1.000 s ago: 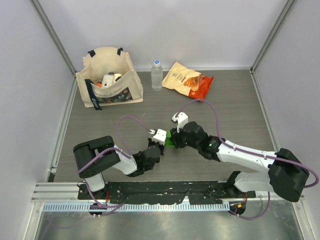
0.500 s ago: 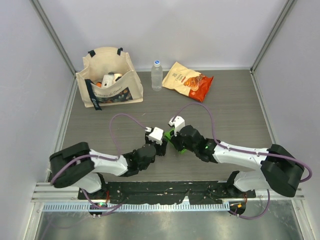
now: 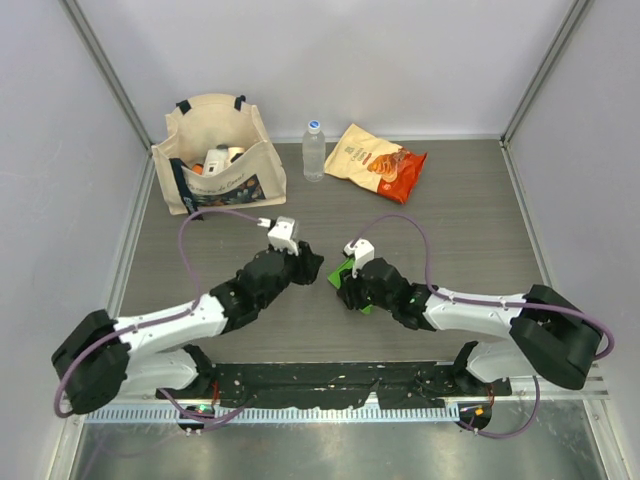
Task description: Fold the paper box
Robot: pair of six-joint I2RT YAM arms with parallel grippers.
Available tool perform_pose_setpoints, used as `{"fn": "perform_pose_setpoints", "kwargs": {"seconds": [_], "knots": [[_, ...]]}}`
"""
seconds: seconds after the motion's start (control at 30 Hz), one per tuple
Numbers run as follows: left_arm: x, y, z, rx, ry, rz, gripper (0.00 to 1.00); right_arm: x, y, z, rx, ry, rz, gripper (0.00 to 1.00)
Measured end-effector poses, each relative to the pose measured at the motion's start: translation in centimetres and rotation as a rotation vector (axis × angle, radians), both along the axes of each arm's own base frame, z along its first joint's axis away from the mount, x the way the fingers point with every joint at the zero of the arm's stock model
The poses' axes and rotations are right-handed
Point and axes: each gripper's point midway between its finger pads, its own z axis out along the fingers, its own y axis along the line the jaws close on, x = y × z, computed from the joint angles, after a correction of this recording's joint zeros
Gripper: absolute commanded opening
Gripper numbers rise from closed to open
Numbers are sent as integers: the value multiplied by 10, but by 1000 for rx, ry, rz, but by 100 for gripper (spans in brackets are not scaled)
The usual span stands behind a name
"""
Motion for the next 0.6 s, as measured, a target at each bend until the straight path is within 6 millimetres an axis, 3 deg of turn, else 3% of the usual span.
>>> {"fn": "perform_pose_setpoints", "kwargs": {"seconds": [0.1, 0.3, 0.47, 0.6], "knots": [[20, -17, -7, -19, 73, -27, 31, -3, -1, 1, 35, 25, -32, 41], [34, -76, -36, -68, 214, -163, 22, -9, -10, 12, 130, 61, -108, 41], [29, -95, -75, -77, 318, -219, 14, -13, -25, 15, 177, 72, -163, 38], [22, -95, -98, -88, 374, -222, 14, -14, -35, 16, 171, 86, -214, 33]]}}
